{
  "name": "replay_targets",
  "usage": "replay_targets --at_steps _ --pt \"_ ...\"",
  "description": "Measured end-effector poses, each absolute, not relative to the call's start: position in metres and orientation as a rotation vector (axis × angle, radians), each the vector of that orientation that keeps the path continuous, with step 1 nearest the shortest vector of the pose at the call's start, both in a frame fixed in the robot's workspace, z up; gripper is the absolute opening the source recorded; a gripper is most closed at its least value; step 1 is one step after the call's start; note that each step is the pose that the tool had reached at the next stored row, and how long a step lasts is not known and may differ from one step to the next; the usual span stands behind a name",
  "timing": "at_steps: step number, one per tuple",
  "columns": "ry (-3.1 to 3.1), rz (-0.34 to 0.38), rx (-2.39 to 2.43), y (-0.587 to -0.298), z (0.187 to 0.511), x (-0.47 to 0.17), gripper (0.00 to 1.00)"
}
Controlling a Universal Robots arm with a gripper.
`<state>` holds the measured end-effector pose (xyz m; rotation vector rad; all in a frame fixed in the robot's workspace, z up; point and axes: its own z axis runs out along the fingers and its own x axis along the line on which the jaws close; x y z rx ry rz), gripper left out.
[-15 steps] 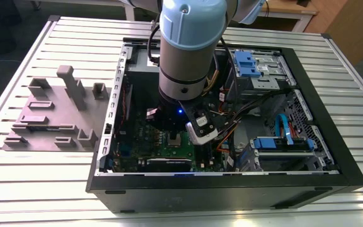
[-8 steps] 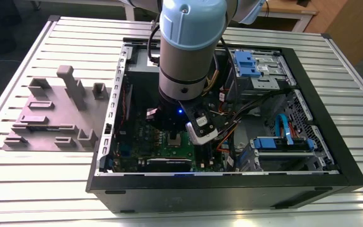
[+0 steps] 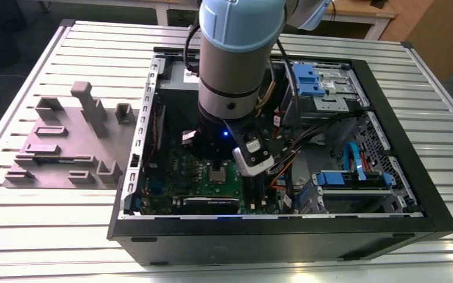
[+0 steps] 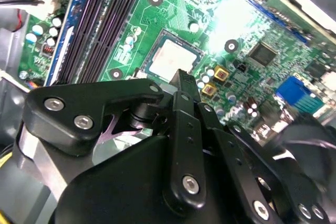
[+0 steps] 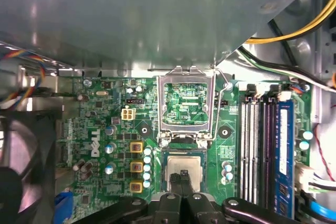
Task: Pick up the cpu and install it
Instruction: 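Close the cpu cover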
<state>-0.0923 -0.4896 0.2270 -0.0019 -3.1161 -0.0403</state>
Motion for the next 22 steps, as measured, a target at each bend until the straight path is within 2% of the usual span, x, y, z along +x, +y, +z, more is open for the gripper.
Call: replay_targets --at_steps 8,22 --pt "-3.116 -0.04 -0.002 -0.49 0.254 -0.092 0.1" --pt "-3.099 -0.036 0.299 -0.49 0.252 -0.092 0.1"
